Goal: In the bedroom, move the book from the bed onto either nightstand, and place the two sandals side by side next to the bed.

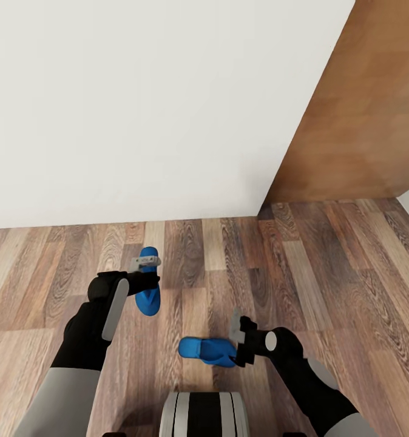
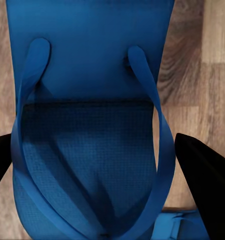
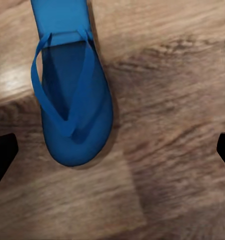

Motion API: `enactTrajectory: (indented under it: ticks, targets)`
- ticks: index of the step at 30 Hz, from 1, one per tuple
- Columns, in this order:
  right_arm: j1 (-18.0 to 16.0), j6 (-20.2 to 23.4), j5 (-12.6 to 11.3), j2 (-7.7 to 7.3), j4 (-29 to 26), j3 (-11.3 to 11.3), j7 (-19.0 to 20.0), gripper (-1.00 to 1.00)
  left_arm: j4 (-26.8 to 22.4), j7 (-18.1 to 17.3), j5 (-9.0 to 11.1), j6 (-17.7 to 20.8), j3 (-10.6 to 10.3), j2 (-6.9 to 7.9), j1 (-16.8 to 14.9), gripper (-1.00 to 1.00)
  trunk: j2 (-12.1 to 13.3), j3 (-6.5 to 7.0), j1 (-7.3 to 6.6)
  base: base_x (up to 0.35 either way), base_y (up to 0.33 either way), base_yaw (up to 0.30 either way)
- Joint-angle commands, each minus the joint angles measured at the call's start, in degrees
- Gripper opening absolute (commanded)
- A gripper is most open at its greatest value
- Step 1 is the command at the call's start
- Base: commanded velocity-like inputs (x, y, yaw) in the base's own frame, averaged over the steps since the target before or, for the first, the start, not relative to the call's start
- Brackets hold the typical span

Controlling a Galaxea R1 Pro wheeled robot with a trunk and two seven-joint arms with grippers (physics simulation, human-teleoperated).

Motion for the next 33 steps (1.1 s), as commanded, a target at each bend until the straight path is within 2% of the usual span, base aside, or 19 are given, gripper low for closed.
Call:
enactTrajectory:
  ticks: [1, 6, 9, 10, 13, 28, 33]
  targets:
    - [-0.03, 0.29, 0.23, -0.16, -0.06, 0.46, 0.32, 1.00, -0.05, 0.54, 0.56, 0.22, -0.02, 0.01, 0.00, -1.00, -0.02, -0.04, -0.01, 0.022, -0.012, 0.000]
    - [-0.02, -0.27, 0.21, -0.31, 0.79, 1.53, 1.64, 1.00, -0.05, 0.54, 0.52, 0.22, -0.02, -0.05, 0.03, -1.00, -0.02, -0.04, -0.01, 0.009, -0.005, 0.000]
    - [-0.23, -2.27, 0.26, -0.25, 4.59, 2.51, 2.67, 1.00, -0.05, 0.54, 0.51, 0.22, -0.02, -0.06, 0.04, -1.00, -0.02, -0.04, -0.01, 0.000, 0.000, 0.000]
    - [-2.71, -3.16, 1.88, 0.00, 8.89, 2.61, 2.75, 1.00, -0.05, 0.54, 0.51, 0.22, -0.02, -0.06, 0.04, -1.00, -0.02, -0.04, -0.01, 0.000, 0.000, 0.000]
    - [-4.09, -4.27, 3.51, 0.07, 11.66, 2.50, 2.72, 1.00, -0.05, 0.54, 0.51, 0.22, -0.02, -0.06, 0.04, -1.00, -0.02, -0.04, -0.01, 0.000, 0.007, 0.000]
    - [-4.66, -5.43, 4.32, -0.23, 10.83, 1.89, 2.41, 1.00, 0.04, 0.54, 0.51, 0.21, -0.02, -0.06, 0.04, -1.00, -0.02, -0.04, -0.01, 0.025, 0.278, 0.000]
    - [-5.10, -5.32, 4.34, -0.32, 10.66, 1.79, 2.29, 1.00, 0.04, 0.54, 0.51, 0.20, -0.02, -0.06, 0.04, -1.00, -0.02, -0.04, -0.01, 0.003, 0.085, 0.000]
